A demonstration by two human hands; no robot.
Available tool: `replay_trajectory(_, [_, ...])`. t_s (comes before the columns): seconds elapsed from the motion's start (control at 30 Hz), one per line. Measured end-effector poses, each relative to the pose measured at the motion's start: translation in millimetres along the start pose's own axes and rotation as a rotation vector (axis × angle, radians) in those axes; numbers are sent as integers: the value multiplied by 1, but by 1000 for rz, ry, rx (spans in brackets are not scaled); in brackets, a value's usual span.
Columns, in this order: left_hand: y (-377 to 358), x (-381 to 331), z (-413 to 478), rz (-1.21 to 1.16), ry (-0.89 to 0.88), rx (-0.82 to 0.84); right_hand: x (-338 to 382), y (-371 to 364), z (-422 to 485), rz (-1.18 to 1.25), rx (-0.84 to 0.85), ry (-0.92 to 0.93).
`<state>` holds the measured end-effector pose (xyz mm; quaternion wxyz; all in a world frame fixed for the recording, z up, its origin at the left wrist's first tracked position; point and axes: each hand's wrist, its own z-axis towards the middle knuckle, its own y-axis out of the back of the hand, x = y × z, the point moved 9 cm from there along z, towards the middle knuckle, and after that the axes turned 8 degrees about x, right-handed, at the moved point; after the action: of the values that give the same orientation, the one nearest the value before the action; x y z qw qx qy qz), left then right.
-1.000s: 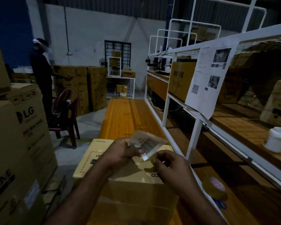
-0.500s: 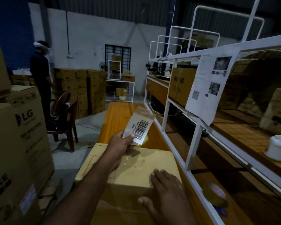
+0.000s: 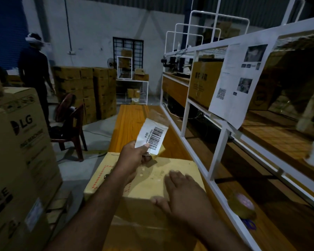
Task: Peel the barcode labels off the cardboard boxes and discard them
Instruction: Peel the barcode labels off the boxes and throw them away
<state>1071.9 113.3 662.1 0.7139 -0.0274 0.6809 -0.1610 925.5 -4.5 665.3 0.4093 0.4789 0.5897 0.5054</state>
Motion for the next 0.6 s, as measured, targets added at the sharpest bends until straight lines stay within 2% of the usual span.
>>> replay_trajectory(0.1, [4, 4, 3, -140, 47, 1, -1, -2, -28, 1, 53, 34])
replay_trajectory(0.23, [-1, 5, 2, -65, 47, 43, -27, 6, -22, -51, -16, -103])
replay_trajectory(0.3, [-2, 4, 2, -25, 39, 47, -26, 4, -8, -45, 2, -150])
replay_trajectory(0.5, [-4, 2, 3, 63, 2, 29, 2, -3, -22, 80, 75, 66])
replay_trajectory(0.6, [-3, 1, 2, 65, -5, 26, -20, -4, -34, 126, 79, 17])
